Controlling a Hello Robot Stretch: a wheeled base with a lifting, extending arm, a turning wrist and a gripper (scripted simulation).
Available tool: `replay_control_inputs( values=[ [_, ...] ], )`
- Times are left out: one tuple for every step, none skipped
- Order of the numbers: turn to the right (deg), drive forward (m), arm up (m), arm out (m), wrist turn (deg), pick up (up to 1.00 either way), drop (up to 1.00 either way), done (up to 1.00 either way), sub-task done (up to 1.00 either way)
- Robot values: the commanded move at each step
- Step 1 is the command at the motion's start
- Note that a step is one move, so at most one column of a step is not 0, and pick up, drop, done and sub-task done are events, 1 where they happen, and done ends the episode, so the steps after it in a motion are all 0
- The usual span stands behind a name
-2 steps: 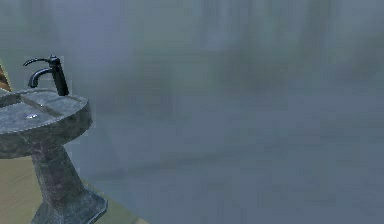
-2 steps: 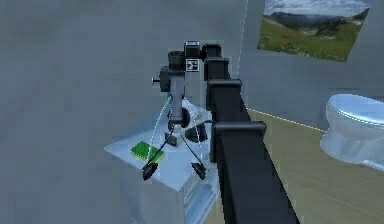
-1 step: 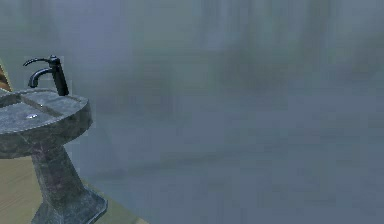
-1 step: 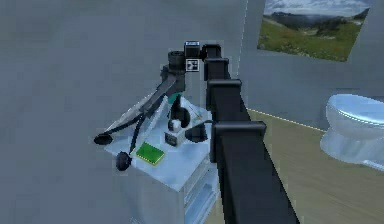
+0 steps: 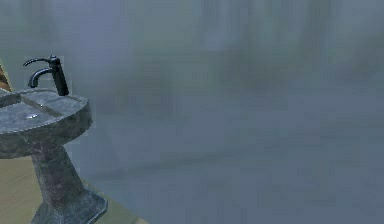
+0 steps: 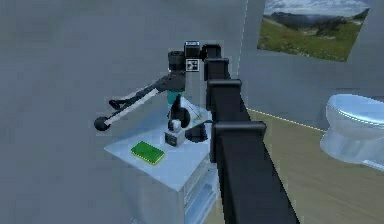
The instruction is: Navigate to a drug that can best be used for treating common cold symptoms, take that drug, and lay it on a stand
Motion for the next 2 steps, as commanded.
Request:
replay_control_inputs(
  values=[
    [0.0, 0.00, 0.00, 0.00, 45.0, 0.00, 0.00, 0.00, 0.00],
    [0.0, 0.00, 0.00, 0.00, 33.0, 0.00, 0.00, 0.00, 0.00]
  ],
)
